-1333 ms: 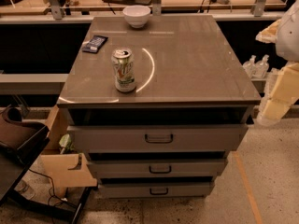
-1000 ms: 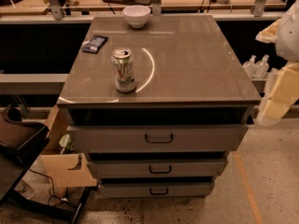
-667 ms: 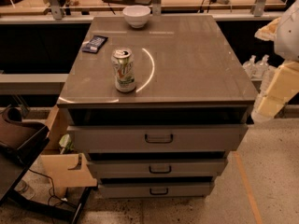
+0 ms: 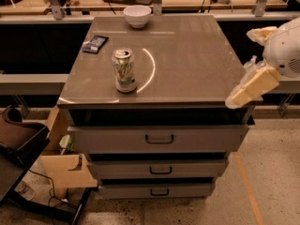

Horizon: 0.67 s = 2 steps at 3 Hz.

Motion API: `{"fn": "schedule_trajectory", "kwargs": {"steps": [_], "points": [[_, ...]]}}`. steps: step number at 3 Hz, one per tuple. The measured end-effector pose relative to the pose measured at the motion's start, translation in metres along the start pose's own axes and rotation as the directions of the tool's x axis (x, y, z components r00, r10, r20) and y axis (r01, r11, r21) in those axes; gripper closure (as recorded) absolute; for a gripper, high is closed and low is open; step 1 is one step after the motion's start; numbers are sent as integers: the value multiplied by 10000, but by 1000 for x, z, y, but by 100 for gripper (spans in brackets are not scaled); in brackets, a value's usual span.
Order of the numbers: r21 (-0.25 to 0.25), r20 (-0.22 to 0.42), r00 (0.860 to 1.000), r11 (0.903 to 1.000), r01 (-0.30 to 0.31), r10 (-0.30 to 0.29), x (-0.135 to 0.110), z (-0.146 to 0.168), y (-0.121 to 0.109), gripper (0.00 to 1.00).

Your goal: Move 7up can near white bowl

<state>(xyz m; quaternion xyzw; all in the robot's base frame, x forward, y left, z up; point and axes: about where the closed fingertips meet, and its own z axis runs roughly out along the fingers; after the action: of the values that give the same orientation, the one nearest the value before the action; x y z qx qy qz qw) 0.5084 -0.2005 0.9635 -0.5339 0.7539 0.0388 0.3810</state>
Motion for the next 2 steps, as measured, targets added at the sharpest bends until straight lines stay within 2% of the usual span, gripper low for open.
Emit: {"fn": "schedule_trajectory", "kwargs": {"steps": [1,2], "points": [[389,2589,9653,9982,-463,347,-32,37,-33,0],[185,4534,8878,9950,-976,787,-67,58,-53,0]]}}
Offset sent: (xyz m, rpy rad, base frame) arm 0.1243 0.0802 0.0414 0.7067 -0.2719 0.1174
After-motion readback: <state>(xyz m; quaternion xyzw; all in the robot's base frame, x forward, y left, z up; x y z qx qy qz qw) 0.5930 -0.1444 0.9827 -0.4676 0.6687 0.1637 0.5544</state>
